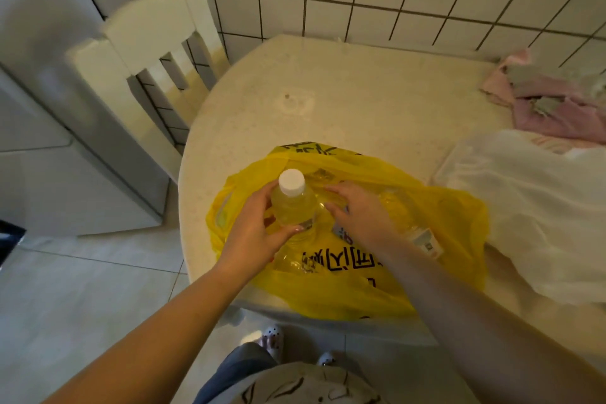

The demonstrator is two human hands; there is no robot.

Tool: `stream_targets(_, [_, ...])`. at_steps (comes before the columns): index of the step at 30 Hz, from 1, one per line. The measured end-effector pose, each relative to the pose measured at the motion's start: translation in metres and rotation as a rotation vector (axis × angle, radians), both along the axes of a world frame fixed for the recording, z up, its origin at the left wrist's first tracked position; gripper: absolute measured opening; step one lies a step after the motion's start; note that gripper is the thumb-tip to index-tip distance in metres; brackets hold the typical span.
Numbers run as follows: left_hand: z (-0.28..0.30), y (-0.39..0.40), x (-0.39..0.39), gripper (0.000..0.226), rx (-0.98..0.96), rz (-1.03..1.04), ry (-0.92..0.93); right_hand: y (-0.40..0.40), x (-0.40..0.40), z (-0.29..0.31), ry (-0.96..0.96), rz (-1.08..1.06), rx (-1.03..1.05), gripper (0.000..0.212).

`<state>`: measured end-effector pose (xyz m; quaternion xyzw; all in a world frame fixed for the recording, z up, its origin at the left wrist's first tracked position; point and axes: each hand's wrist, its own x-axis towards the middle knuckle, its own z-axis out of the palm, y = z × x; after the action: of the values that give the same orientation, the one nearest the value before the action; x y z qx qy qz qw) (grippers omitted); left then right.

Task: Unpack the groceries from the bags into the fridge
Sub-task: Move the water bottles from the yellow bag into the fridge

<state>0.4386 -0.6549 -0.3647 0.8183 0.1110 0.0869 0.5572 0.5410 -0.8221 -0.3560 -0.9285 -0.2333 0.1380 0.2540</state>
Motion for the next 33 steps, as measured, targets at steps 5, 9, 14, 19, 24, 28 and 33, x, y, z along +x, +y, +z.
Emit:
stream_targets(5, [-0.002,0.007,-0.002,0.071,0.023,0.041,0.025,0.024,0.009,-0.028,-0.042,0.082,-0.282,0.060])
stream_targets(9, [-0.005,0.008,0.000,0.074,0.029,0.037,0.047,0.037,0.017,-0.042,-0.055,0.054,-0.382,0.057])
stream_targets(14, [-0.002,0.007,0.002,0.075,0.059,0.024,0.056,0.039,0.020,-0.057,-0.109,0.012,-0.479,0.056])
stream_targets(19, [0.001,0.006,0.001,0.073,0.044,0.027,0.062,0.033,0.018,-0.056,-0.121,0.000,-0.438,0.064])
stream_targets(24, [0.007,-0.001,-0.002,0.074,-0.004,0.048,0.039,0.005,0.012,-0.037,-0.099,-0.018,-0.221,0.076])
stream_targets(28, [0.020,-0.010,-0.006,0.071,-0.040,0.079,0.019,-0.026,0.005,-0.019,-0.071,0.000,0.013,0.082])
stream_targets(33, [0.048,-0.023,-0.017,0.075,-0.037,0.169,-0.040,-0.040,-0.002,0.015,-0.006,0.010,0.376,0.083])
